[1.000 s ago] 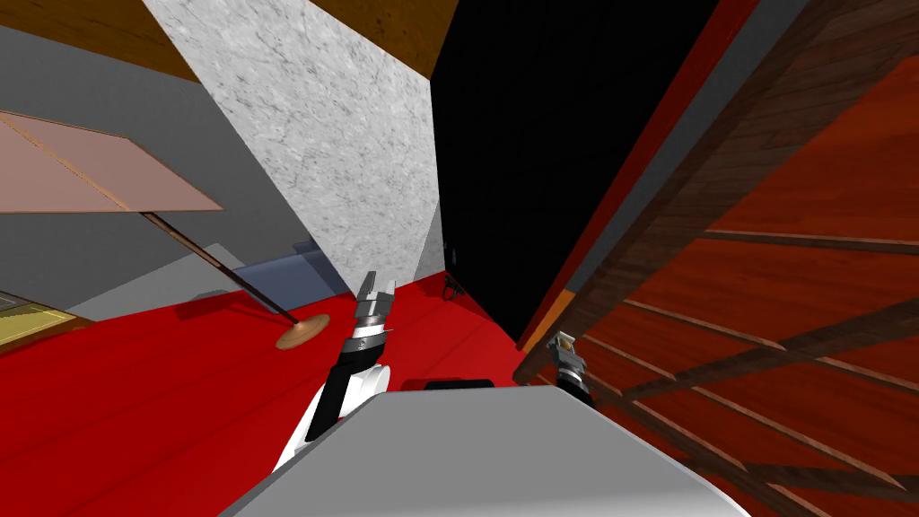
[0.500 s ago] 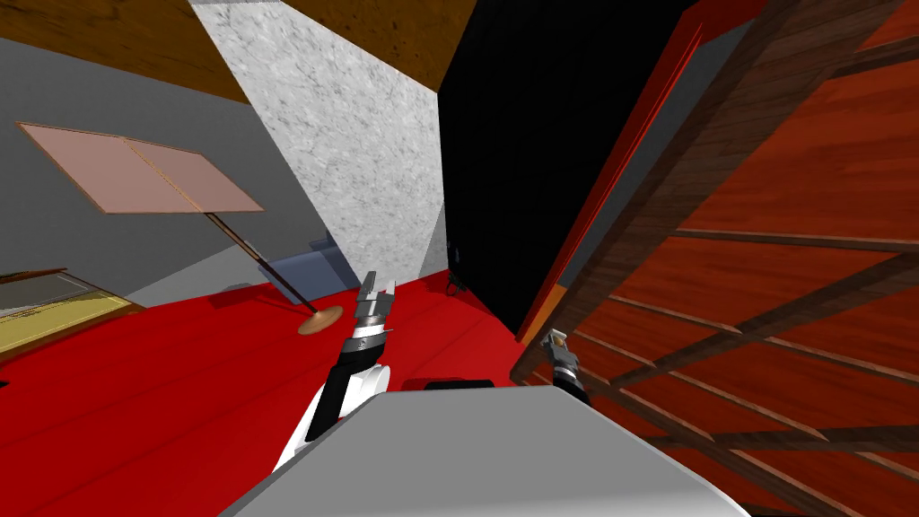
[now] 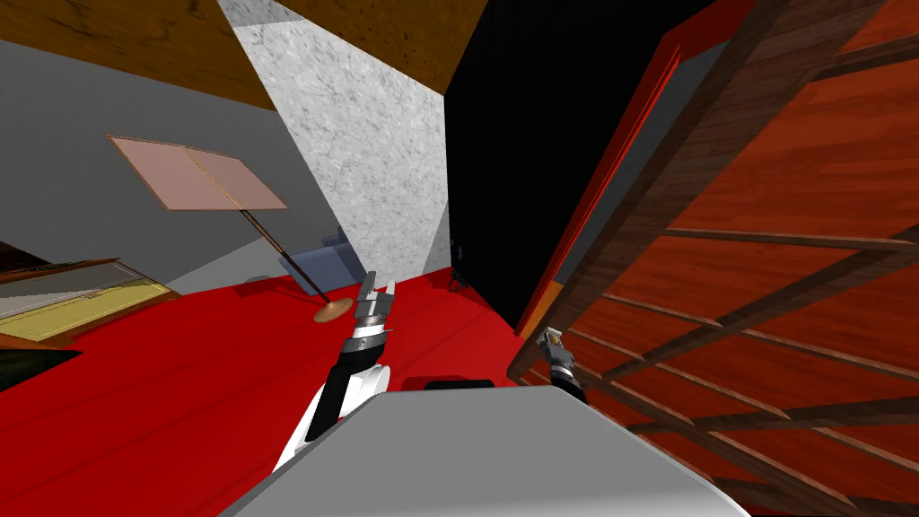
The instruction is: Pull the door open
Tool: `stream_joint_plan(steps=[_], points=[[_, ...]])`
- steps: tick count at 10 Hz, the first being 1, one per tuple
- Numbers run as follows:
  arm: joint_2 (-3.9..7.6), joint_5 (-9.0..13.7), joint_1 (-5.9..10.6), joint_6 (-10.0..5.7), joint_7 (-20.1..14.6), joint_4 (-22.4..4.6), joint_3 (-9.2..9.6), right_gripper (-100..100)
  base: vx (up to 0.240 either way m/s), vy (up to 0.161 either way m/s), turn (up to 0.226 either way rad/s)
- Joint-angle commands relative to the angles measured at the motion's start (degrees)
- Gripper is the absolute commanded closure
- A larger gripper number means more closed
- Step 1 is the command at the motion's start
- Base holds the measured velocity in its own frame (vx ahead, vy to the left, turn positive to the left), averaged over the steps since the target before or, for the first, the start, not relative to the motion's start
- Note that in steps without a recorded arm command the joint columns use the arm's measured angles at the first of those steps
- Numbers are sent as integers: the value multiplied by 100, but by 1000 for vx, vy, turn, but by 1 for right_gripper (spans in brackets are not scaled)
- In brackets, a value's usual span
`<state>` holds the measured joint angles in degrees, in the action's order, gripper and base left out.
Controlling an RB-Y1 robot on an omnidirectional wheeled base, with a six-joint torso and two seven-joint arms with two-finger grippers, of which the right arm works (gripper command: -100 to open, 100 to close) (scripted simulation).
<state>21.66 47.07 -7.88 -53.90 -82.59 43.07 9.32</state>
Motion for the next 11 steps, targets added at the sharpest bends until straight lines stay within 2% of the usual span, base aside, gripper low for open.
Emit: stream_joint_plan(steps=[1, 6, 7, 8, 11], points=[[37, -65, -38, -23, -75, 29, 112, 100, -183, 5, 58], [158, -267, -140, -63, -270, 197, 457, 100, -222, 22, 46], [147, -246, -135, -52, -234, 195, 418, 100, -94, 3, 21], [182, -317, -186, -78, -304, 238, 548, 100, -139, 2, 51], [256, -411, -246, -136, -397, 310, 711, 100, -176, -12, 47]])
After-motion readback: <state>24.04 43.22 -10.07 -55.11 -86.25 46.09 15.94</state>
